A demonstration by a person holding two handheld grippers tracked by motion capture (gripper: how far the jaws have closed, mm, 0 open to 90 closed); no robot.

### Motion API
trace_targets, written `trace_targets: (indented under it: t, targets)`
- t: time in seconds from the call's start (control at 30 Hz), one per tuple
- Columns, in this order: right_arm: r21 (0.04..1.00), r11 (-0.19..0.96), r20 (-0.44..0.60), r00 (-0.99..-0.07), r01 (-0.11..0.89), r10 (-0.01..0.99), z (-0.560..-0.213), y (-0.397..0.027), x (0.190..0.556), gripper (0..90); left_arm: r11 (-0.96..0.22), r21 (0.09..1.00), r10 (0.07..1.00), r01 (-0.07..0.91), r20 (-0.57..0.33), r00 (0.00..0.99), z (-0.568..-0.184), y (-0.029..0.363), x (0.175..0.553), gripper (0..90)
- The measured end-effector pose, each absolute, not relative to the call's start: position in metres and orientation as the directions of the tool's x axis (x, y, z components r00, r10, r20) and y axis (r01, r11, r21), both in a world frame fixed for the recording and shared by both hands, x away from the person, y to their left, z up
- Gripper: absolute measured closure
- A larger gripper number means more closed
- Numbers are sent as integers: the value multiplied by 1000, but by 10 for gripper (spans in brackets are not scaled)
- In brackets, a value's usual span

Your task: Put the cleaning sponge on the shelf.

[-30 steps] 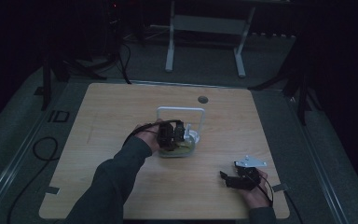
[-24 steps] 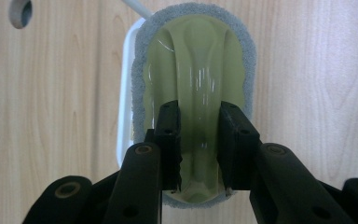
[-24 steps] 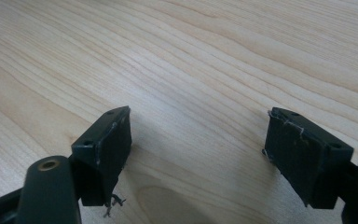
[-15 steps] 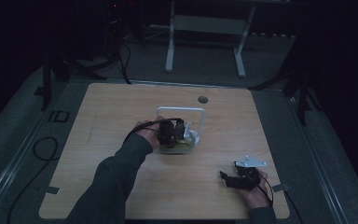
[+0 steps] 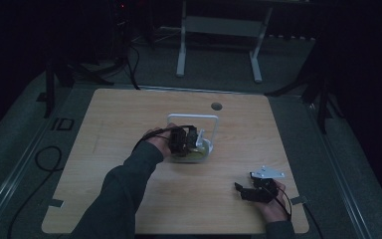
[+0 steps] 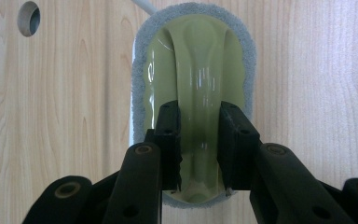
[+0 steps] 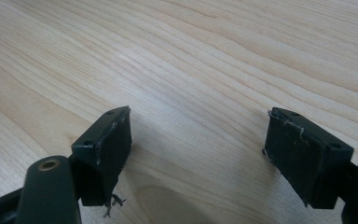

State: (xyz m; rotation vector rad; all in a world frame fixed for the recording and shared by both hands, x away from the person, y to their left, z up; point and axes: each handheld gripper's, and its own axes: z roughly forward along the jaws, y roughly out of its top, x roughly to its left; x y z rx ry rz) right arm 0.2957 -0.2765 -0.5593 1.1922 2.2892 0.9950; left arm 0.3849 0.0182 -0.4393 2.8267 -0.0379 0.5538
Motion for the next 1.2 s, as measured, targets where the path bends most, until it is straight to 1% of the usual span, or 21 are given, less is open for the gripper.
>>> trace_targets:
  t: [0.57, 0.7, 0.97, 1.2]
  targets:
    - [733, 392, -4, -573, 556, 820, -559, -277, 296, 221, -966, 242, 8, -97, 398, 917, -441, 18, 390, 716]
    - [733, 393, -4, -573, 556, 819, -559, -277, 296, 221, -969, 225, -2, -103, 408, 913, -440, 16, 390, 716]
    - [734, 396, -7, -576, 552, 817, -559, -277, 296, 222, -968, 227, -3, -108, 419, 908, -436, 11, 392, 716]
    - [733, 395, -6, -576, 553, 817, -559, -277, 296, 221, -971, 209, -14, -118, 442, 897, -438, 9, 393, 717]
